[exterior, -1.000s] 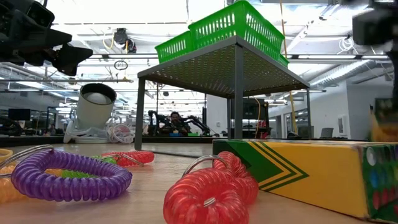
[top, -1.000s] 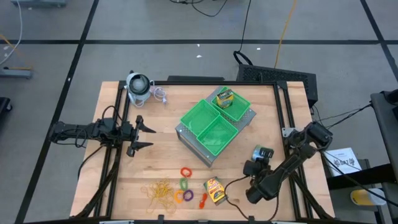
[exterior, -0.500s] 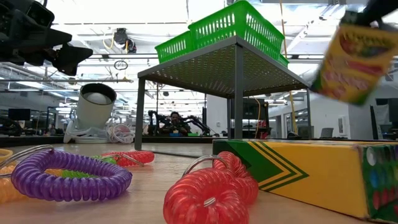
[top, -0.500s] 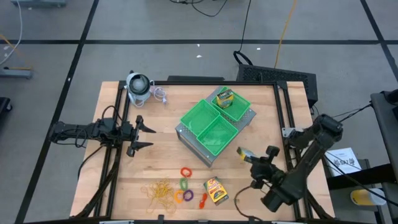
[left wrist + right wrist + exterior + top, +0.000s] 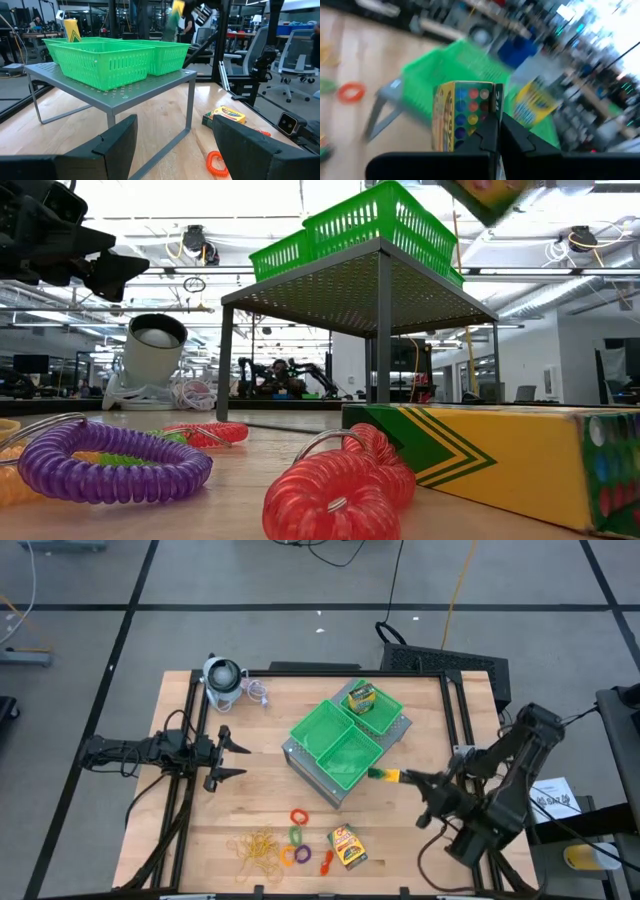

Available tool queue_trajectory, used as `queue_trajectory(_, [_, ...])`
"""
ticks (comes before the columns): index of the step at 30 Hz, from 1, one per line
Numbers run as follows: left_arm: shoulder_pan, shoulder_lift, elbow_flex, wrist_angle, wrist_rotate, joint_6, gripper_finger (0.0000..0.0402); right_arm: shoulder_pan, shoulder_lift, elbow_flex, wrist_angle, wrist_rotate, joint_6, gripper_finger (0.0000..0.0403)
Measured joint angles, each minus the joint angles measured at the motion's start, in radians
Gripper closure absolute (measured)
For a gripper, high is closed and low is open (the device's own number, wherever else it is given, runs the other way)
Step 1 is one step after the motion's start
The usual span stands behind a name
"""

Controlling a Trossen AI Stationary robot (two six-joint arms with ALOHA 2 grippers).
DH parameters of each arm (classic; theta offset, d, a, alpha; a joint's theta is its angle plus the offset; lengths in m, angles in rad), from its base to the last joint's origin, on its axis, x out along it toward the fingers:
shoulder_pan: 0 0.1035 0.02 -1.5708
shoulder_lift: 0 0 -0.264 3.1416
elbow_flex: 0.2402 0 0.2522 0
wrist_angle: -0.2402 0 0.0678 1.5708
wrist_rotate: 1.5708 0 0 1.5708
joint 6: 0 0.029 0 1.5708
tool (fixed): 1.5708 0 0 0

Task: Pick & Place Office Desk Supplies
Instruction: Put the yellow crayon box into the top right green bin on the shelf

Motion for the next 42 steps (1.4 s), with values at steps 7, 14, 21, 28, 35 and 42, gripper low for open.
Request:
queue_trajectory(7, [0.0,0.0,0.0,0.0,0.0,0.0,0.0137,-0.104,-0.061,0.0,0.003,0.245,-0.191,0.0403])
queue_trajectory(14, [0.0,0.0,0.0,0.0,0.0,0.0,0.0137,-0.295,-0.103,-0.001,0.031,0.243,-0.314,0.0403])
queue_trajectory(21, [0.0,0.0,0.0,0.0,0.0,0.0,0.0137,-0.456,-0.107,-0.002,0.441,0.08,-0.671,0.0403])
queue_trajectory(28, [0.0,0.0,0.0,0.0,0.0,0.0,0.0137,-0.538,-0.12,-0.002,0.969,-0.23,-1.185,0.0403])
queue_trajectory(35, [0.0,0.0,0.0,0.0,0.0,0.0,0.0137,-0.624,-0.181,-0.002,1.197,-0.602,-1.509,0.0403])
queue_trajectory(42, [0.0,0.0,0.0,0.0,0.0,0.0,0.0137,-0.764,-0.23,-0.002,1.099,-0.78,-1.73,0.0403])
